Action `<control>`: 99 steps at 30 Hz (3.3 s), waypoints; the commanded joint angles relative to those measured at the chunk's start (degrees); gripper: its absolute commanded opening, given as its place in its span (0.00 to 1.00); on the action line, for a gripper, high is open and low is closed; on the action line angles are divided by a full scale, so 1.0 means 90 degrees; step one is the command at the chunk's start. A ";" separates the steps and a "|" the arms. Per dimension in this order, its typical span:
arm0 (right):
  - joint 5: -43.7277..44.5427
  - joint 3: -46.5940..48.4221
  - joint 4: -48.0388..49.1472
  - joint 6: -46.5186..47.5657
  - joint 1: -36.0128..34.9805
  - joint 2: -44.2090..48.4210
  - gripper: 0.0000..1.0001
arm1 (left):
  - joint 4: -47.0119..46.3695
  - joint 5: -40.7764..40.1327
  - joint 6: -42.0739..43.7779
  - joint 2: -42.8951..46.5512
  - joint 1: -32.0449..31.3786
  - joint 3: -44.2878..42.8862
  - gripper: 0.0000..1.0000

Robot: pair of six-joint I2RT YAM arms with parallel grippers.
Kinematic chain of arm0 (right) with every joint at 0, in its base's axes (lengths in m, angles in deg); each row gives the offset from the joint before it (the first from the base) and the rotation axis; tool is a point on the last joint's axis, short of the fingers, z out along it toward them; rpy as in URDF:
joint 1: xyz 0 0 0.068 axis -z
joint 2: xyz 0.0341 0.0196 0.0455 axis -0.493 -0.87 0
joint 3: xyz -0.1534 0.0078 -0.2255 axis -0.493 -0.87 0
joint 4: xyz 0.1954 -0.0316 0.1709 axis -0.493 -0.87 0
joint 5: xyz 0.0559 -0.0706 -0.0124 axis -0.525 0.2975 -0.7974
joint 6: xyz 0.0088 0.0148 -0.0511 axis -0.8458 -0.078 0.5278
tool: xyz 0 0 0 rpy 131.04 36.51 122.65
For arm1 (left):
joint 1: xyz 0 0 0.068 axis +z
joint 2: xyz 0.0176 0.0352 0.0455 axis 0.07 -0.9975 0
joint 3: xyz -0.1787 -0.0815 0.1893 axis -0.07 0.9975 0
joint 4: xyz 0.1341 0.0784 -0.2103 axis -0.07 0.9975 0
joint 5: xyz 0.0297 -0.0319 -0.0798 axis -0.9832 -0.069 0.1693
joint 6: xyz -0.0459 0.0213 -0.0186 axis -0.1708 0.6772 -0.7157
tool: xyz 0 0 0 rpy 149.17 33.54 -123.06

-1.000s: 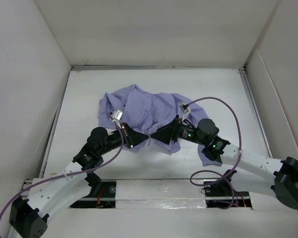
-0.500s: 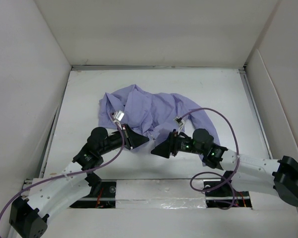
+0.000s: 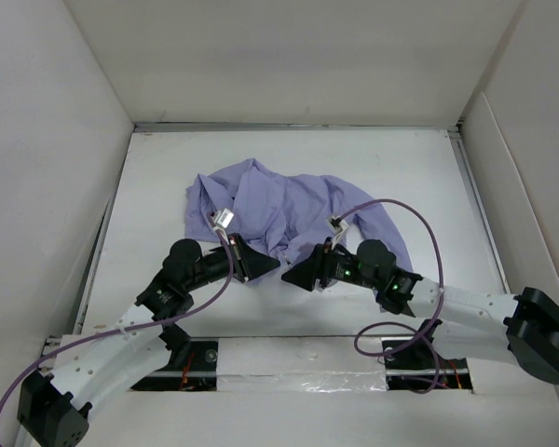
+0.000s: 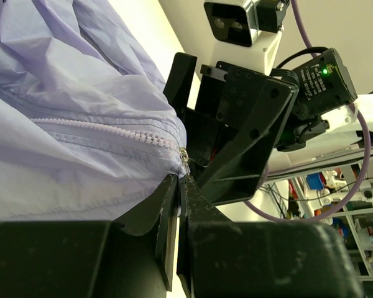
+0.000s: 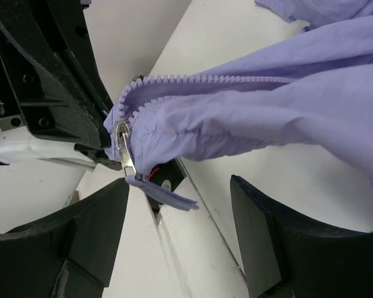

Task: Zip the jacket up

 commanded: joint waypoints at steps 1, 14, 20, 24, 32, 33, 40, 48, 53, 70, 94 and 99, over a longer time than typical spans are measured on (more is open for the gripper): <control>0.0085 0.0404 0.0378 0.0245 -0.0040 -0.0165 0.70 | -0.0333 0.0169 0.0010 0.0065 -0.0033 -0.0100 0.00; -0.0247 0.0511 0.0682 0.0167 -0.0040 -0.0468 0.24 | -0.0274 0.0140 0.0010 0.0153 -0.0033 -0.0041 0.00; -0.0286 0.0385 0.0457 0.0041 -0.0040 -0.0205 0.11 | -0.0225 0.0111 0.0030 0.0182 -0.0033 -0.0061 0.00; -0.0306 0.0501 -0.0176 -0.0038 -0.0099 0.0195 0.00 | -0.0109 0.0101 0.0097 0.0182 -0.0033 -0.0061 0.00; -0.1094 0.1633 -0.2675 0.0332 -0.0157 0.0587 0.00 | 0.0409 -0.0084 0.0420 0.0221 -0.0033 -0.0051 0.00; -0.1271 0.1731 -0.2726 0.0343 -0.0157 0.0548 0.00 | 0.0458 -0.0114 0.0430 0.0222 -0.0033 -0.0041 0.00; -0.2376 0.2376 -0.2796 0.0441 -0.0157 -0.0018 0.00 | 0.0604 -0.0036 0.0654 0.0212 -0.0033 0.0066 0.00; -0.3450 0.2669 -0.0639 -0.0700 0.0760 -0.0779 0.00 | 0.1318 -0.0631 0.0723 0.0710 -0.0755 0.0193 0.00; -0.3782 0.2280 0.2367 -0.2597 0.1473 -0.1658 0.00 | 0.1474 -0.0680 0.0645 0.1032 -0.0756 0.0242 0.00; -0.2817 0.4582 0.2520 -0.2765 0.3443 -0.4120 0.00 | 0.2362 -0.1109 0.0781 0.1578 -0.0756 -0.0538 0.00; -0.2150 0.9323 -0.1596 -0.0525 0.6659 -0.5821 0.00 | 0.4121 -0.4021 0.1768 0.2050 -0.0814 -0.3627 0.00; -0.2182 0.8374 -0.1467 -0.0011 0.6221 -0.4874 0.00 | 0.2369 -0.2891 0.1173 0.1102 -0.0814 -0.2289 0.00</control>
